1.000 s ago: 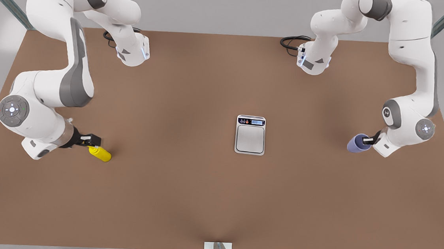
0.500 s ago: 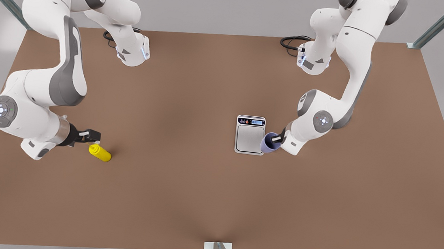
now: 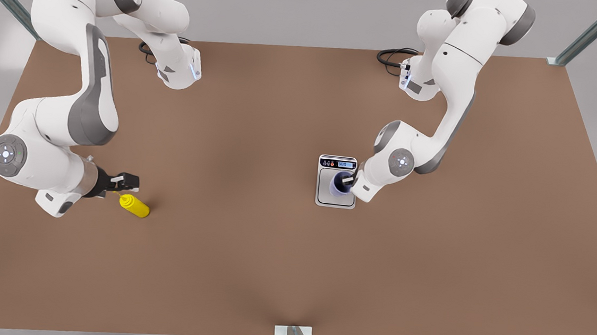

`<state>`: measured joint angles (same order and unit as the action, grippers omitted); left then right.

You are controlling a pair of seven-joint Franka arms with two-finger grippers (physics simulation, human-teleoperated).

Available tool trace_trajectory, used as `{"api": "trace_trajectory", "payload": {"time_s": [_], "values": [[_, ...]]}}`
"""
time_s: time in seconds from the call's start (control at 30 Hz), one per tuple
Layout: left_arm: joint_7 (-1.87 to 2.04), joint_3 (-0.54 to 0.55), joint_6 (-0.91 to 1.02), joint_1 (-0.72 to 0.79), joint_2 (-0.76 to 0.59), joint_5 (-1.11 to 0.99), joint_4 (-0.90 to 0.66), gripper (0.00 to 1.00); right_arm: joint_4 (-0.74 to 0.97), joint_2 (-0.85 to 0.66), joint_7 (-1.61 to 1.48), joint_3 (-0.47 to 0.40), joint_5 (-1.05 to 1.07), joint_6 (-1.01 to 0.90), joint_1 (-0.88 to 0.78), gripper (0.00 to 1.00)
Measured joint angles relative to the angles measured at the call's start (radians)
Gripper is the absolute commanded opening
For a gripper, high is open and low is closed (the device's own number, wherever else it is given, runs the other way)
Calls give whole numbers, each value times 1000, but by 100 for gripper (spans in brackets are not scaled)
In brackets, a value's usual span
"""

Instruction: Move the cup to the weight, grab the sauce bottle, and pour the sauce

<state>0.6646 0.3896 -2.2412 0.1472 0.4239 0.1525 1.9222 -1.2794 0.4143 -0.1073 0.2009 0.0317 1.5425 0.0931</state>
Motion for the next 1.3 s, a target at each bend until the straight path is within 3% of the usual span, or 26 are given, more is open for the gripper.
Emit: {"api": "trace_trajectory", "payload": {"time_s": [0.03,0.37,0.77,0.93,1.1,1.23,1.3], "values": [[-5,0,-1,0,4,21,0,100,0,0,-2,0,0,-1,0,100],[-5,-2,-1,-1,4,103,0,100,5,7,-89,0,-6,-1,0,100],[-7,-3,0,-3,4,103,-13,100,11,0,-478,-2,0,-35,30,100],[-18,-29,186,-88,1,119,-204,100,11,4,-641,-2,44,-34,82,100],[-139,-25,252,-37,0,121,-203,100,3,9,-825,-3,124,-33,151,100],[-135,-35,286,-211,-109,115,-240,100,-2,19,-949,-4,166,-32,204,100],[-358,-193,433,-243,-232,56,-287,100,-3,29,-1062,-3,224,-34,267,100]]}}
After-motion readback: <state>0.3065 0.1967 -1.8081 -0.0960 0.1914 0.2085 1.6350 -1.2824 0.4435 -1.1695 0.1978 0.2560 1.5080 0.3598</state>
